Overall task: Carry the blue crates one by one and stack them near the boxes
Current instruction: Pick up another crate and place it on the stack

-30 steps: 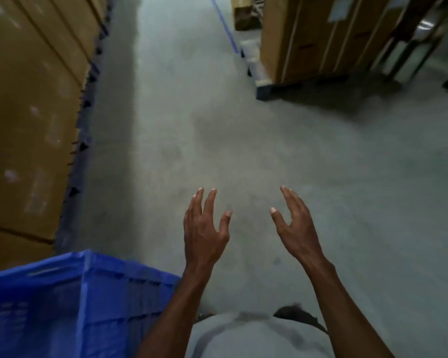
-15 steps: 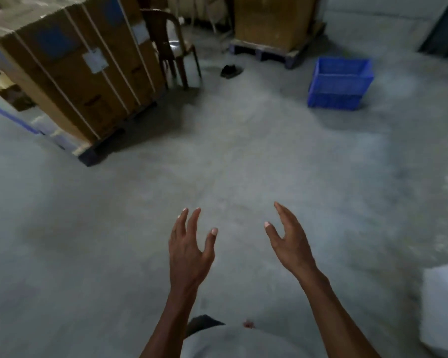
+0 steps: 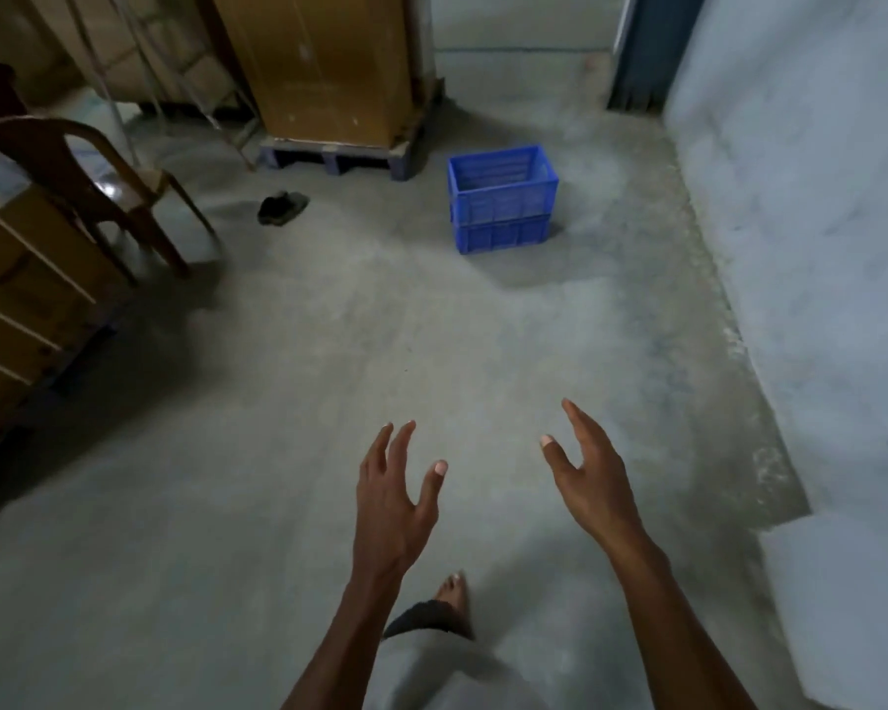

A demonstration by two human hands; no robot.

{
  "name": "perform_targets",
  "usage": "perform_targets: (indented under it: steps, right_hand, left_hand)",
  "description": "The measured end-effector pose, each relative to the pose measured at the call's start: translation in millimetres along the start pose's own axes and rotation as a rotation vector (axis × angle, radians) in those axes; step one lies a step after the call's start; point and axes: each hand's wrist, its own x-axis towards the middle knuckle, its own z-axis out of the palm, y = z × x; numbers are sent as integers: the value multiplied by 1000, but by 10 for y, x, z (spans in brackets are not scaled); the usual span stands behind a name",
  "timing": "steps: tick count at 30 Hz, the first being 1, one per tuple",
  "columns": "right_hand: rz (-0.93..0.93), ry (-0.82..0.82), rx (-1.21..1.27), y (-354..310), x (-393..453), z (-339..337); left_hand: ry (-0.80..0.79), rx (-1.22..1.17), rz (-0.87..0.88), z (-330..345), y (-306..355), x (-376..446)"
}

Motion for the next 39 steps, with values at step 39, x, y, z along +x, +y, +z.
perform_targets:
  steps: [39]
  right_hand:
    - [88,17,-56,-820,10851,78]
  left_hand:
    - [-53,145,168,2515,1327,11129]
